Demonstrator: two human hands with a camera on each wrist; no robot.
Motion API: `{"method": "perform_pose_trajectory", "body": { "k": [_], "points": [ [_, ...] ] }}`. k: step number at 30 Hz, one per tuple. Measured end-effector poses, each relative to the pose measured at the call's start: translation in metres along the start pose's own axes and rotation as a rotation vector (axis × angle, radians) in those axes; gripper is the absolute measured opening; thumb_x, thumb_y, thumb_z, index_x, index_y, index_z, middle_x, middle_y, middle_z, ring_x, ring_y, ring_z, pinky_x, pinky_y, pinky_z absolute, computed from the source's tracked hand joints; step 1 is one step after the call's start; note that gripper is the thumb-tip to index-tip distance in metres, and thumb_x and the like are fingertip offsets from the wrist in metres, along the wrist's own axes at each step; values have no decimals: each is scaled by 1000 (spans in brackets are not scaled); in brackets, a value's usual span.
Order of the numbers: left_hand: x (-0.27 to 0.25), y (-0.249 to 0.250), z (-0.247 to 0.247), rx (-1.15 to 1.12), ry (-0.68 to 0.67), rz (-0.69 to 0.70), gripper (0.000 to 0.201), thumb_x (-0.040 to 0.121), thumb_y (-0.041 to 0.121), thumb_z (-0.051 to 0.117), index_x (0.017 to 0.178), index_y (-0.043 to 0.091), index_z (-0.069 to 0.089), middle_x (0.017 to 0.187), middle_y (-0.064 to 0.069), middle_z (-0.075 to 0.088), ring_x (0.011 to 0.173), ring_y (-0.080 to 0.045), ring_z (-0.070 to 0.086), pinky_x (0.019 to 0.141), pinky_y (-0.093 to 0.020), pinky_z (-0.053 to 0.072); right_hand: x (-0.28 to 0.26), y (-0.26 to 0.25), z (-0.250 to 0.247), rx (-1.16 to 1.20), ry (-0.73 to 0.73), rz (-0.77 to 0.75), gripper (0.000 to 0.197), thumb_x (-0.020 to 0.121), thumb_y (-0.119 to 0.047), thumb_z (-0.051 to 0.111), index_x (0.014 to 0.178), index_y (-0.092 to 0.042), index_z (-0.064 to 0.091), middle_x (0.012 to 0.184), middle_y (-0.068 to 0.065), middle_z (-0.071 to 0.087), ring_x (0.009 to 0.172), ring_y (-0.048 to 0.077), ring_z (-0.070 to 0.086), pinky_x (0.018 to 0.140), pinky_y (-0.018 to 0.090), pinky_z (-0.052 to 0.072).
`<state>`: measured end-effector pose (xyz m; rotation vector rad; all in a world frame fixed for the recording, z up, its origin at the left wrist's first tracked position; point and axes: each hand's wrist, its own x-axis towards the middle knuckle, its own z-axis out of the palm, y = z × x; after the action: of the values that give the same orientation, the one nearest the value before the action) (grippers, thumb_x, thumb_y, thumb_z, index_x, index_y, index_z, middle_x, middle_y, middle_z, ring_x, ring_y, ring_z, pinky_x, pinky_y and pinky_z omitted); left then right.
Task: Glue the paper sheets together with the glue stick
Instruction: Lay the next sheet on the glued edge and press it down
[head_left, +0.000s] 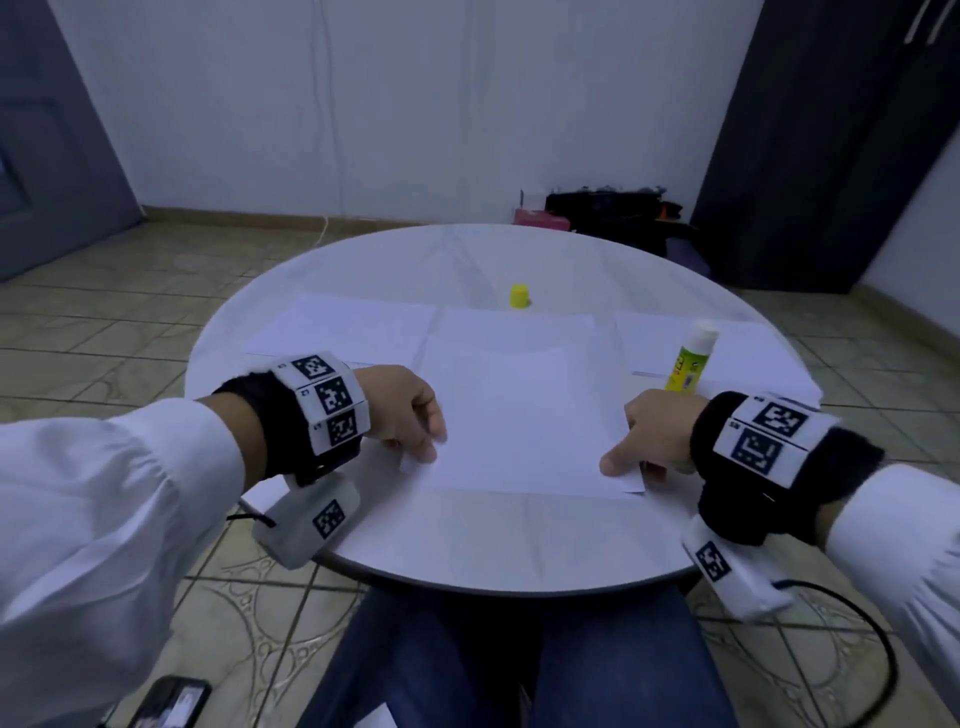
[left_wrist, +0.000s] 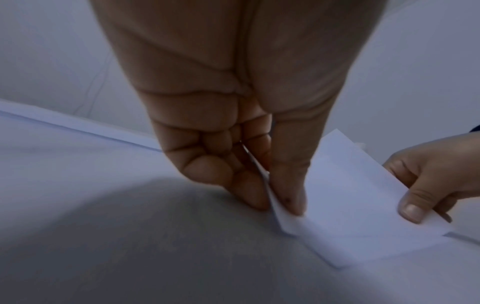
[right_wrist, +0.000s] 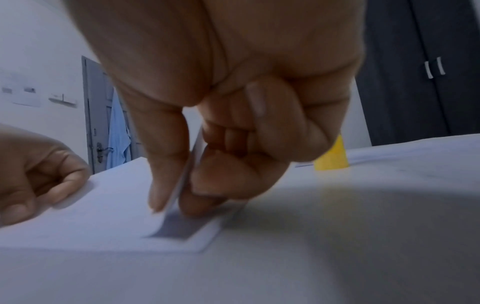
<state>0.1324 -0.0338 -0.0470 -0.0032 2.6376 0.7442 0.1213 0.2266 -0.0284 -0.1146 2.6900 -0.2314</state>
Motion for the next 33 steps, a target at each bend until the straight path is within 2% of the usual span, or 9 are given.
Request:
{"method": "perform_pose_trajectory", "body": {
  "k": [5,8,10,15,20,25,33],
  "points": [
    [2,-4,-1,14,-42,-14,20,75,15,81,82,24,65,55,13,64,60,-9,58,51,-9,41,6,1,0,-29,-43,-20,28,83,-34,70,73,-14,53,63,-1,58,49,13,48,46,20,37],
    [3,-5,-2,46,-38,-8,20,72,21,83,81,27,66,62,13,62,61,-7,55,57,-13,41,12,5,2,5,-55,-30,25,82,-29,71,73,-12,56,49,-3,61,45,14,51,48,22,41],
    [3,-6,-2,61,-33,1,19,71,24,83,80,29,67,59,15,57,60,-5,52,60,-15,39,16,7,3,40,-59,-34,22,81,-24,72,73,-10,57,43,-4,60,45,15,53,49,22,43],
    [2,-7,-2,60,-44,11,19,71,26,83,81,30,67,62,14,55,60,-3,51,64,-16,39,24,15,4,154,-67,-44,17,77,-14,74,75,-9,58,51,4,63,52,23,56,59,31,46],
    [-1,-5,-2,83,-58,21,21,70,29,84,83,33,67,63,14,55,62,-3,51,67,-17,39,28,21,5,238,-86,-53,16,76,-5,73,76,-6,58,56,11,63,48,22,58,55,29,43],
    [-4,-2,-2,110,-53,23,24,70,30,83,85,34,65,64,14,54,63,-2,50,65,-16,38,27,20,6,207,-82,-62,16,75,-7,71,69,-6,57,52,8,61,50,23,52,53,26,39],
    [-7,0,-2,132,-60,22,24,71,30,83,88,35,65,64,13,52,64,-2,49,63,-16,36,29,22,8,232,-68,-51,20,75,-11,75,79,-3,57,54,10,64,53,25,55,57,30,43]
  ]
}}
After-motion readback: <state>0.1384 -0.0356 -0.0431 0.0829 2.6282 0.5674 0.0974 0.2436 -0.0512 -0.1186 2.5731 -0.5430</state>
